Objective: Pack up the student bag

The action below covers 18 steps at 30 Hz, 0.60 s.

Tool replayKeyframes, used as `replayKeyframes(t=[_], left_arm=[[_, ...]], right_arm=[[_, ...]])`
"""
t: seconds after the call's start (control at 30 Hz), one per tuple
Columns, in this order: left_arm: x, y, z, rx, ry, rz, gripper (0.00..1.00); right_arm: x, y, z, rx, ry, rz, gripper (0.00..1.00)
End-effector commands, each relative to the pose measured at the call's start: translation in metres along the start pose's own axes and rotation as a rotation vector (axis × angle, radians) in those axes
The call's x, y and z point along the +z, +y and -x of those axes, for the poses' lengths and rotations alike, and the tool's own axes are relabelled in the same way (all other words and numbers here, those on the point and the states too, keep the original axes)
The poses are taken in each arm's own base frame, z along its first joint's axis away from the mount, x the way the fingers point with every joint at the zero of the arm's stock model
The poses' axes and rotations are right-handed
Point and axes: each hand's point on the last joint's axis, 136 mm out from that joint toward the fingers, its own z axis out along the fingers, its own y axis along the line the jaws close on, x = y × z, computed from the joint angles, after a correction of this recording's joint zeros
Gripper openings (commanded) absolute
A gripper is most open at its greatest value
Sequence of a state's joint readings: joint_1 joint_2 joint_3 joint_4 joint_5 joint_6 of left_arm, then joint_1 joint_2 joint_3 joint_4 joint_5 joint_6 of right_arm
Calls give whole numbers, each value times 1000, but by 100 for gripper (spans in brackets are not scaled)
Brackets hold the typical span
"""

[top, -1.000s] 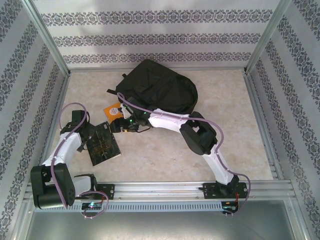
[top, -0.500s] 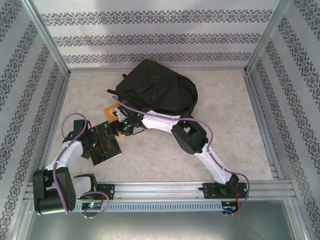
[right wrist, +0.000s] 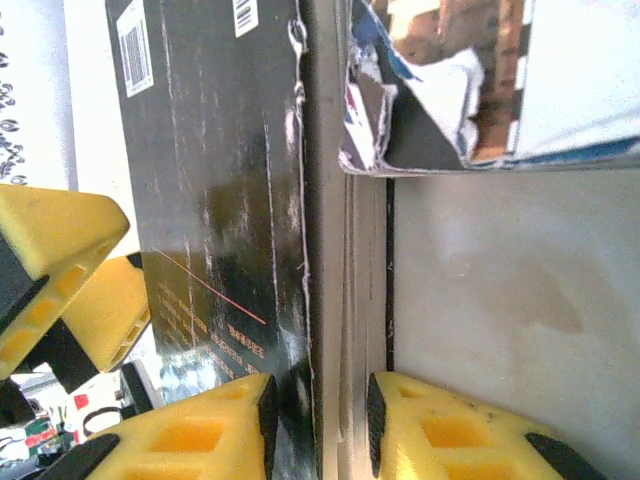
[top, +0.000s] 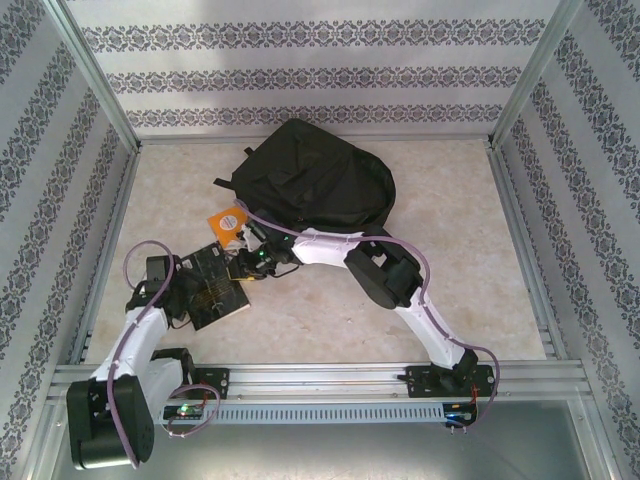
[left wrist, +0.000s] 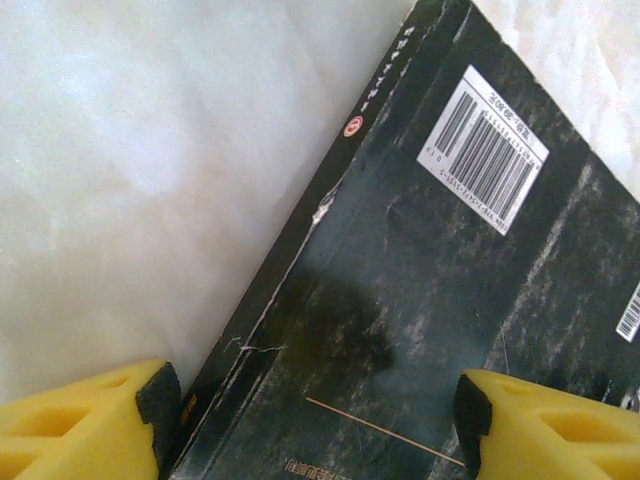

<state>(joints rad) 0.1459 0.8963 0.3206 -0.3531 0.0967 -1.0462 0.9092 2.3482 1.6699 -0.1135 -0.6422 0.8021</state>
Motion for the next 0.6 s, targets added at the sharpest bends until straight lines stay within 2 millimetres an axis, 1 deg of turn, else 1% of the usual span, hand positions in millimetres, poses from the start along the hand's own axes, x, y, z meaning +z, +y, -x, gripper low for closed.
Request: replayKeyframes(t=[0.0,0.17,0.33,0.47,0.57], left_arm=[[-3,-4,-57,-10,259,-89,71],[-6,-8,-65,18,286,-134,71],[5,-5,-73,36,324,-124,72],[10,-6,-78,51,358,-127,72],[9,-8,-77,63,350,-134,72]], right_arm=[[-13,30,-14,-46,23,66,31],[-17,53,-19,-66,55,156,34],[-18,71,-19,-77,79,222,36],[-19,78,-19,-65,75,271,36],[-13,70,-19,-46,77,250,38]])
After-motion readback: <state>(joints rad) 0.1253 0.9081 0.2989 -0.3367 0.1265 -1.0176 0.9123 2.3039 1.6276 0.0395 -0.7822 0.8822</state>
